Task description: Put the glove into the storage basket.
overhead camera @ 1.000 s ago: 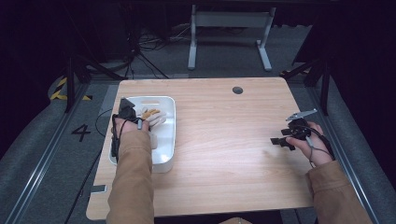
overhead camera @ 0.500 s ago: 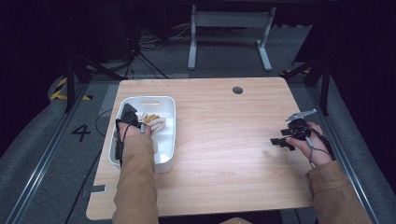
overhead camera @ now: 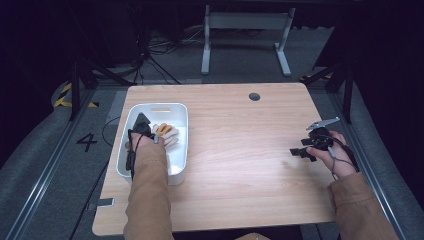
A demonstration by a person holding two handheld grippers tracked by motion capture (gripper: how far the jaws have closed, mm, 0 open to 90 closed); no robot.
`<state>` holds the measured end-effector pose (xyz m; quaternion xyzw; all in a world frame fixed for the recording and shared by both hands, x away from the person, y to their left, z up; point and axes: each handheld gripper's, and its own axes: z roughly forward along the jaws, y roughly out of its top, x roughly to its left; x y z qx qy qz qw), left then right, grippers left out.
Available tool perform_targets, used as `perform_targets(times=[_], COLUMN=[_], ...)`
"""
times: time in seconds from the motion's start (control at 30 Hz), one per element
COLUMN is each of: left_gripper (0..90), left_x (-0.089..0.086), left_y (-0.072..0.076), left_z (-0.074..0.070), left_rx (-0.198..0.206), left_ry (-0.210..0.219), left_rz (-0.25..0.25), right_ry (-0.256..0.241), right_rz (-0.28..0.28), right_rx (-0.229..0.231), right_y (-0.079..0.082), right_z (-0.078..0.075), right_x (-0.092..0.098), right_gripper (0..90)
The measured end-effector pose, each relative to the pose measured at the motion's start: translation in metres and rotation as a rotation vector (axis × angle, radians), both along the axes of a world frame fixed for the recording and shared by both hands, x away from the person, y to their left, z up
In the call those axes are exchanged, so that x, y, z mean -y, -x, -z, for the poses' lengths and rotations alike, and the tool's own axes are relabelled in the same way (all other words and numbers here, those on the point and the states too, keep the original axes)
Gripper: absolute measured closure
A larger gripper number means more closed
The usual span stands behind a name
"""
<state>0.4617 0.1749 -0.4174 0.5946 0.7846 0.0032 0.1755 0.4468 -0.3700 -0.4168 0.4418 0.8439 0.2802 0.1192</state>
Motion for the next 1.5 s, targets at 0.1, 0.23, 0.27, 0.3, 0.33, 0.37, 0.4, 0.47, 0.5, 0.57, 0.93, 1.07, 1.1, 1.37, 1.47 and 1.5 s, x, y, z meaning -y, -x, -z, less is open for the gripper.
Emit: perform_targets(times=[0.1,0.23,0.27,0.3,0.33,0.37,0.4,0.47,0.5,0.57,0.93,1.07,1.1,1.37,1.47,1.5], left_gripper=[56.2,16.7,17.1,17.9,17.7,17.0,17.1,17.1,17.2,17.7,22.3,27.2,29.6,27.6,26.9,26.8], left_x=[0.002,0.012,0.014,0.015,0.015,0.016,0.017,0.018,0.018,0.018,0.016,0.019,0.019,0.039,0.052,0.056], left_y=[-0.001,-0.003,-0.003,-0.003,-0.004,-0.004,-0.004,-0.003,-0.003,-0.002,0.006,0.011,0.013,0.029,0.038,0.04], left_z=[0.001,-0.003,-0.005,-0.006,-0.007,-0.009,-0.011,-0.015,-0.017,-0.021,-0.056,-0.069,-0.072,-0.092,-0.099,-0.1], left_rx=[0.009,-0.037,-0.04,-0.042,-0.046,-0.033,-0.028,-0.013,-0.013,0.005,0.121,0.185,0.197,0.39,0.463,0.478], left_ry=[-0.02,-0.099,-0.091,-0.08,-0.079,-0.084,-0.085,-0.101,-0.103,-0.111,-0.146,-0.112,-0.105,-0.079,-0.055,-0.051], left_rz=[0.043,0.092,0.116,0.12,0.131,0.139,0.141,0.15,0.156,0.167,0.236,0.293,0.307,0.434,0.5,0.521], right_ry=[-0.001,-0.015,-0.014,-0.018,-0.02,-0.02,-0.022,-0.024,-0.025,-0.026,-0.022,-0.021,-0.021,-0.033,-0.035,-0.036], right_rz=[-0.003,0.006,0.009,0.01,0.009,0.008,0.007,0.006,0.007,0.007,0.003,0.0,0.001,0.006,0.001,-0.004], right_rx=[-0.001,-0.001,0.002,0.002,-0.003,-0.003,-0.003,-0.002,-0.002,-0.002,0.007,0.008,0.008,0.062,0.065,0.063], right_y=[0.0,0.0,0.0,0.0,0.0,0.0,0.0,-0.001,-0.001,-0.001,-0.002,-0.003,-0.003,-0.002,0.0,0.0], right_z=[0.0,0.0,0.0,0.0,0.0,0.0,0.0,-0.001,-0.001,-0.001,-0.002,-0.001,-0.001,-0.006,-0.007,-0.006], right_x=[0.001,0.003,0.004,0.005,0.005,0.005,0.005,0.005,0.005,0.005,0.003,0.003,0.003,0.006,0.007,0.007], right_gripper=[27.9,27.7,27.3,27.2,27.2,27.2,27.2,27.2,27.2,27.1,26.8,26.7,26.6,28.4,28.8,28.7])
